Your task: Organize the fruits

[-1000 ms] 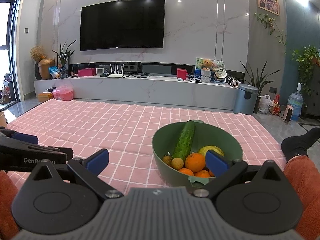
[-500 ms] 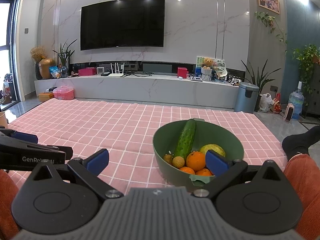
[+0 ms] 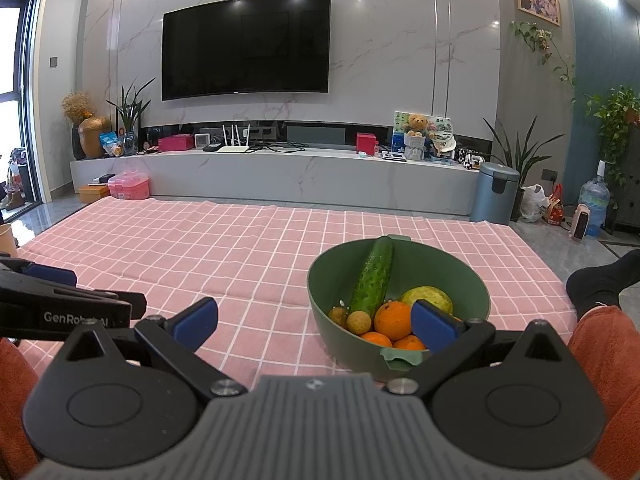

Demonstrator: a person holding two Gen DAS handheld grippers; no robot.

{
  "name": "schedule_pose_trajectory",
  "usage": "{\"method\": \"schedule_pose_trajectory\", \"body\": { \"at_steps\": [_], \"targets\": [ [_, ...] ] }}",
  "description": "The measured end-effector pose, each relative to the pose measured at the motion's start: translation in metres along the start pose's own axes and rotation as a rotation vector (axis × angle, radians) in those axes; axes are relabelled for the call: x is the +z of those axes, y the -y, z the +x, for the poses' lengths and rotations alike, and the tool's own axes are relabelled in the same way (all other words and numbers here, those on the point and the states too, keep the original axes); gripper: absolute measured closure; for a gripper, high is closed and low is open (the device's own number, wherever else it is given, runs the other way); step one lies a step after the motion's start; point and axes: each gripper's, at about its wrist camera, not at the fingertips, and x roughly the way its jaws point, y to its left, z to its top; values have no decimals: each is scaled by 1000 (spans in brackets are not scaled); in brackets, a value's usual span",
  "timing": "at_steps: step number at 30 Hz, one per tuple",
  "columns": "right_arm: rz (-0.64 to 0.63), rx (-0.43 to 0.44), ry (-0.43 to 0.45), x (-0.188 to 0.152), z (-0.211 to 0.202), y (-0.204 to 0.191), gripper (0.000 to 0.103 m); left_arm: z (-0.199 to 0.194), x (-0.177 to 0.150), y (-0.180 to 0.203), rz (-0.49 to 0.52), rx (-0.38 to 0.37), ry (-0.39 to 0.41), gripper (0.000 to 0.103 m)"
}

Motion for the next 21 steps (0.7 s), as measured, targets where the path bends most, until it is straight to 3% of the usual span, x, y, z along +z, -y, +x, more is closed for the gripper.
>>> {"method": "schedule_pose_trajectory", "body": {
  "at_steps": [21],
  "targets": [
    [-6, 3, -21, -3, 5, -4, 5, -1, -3, -1, -2, -3, 0, 10]
  ]
}}
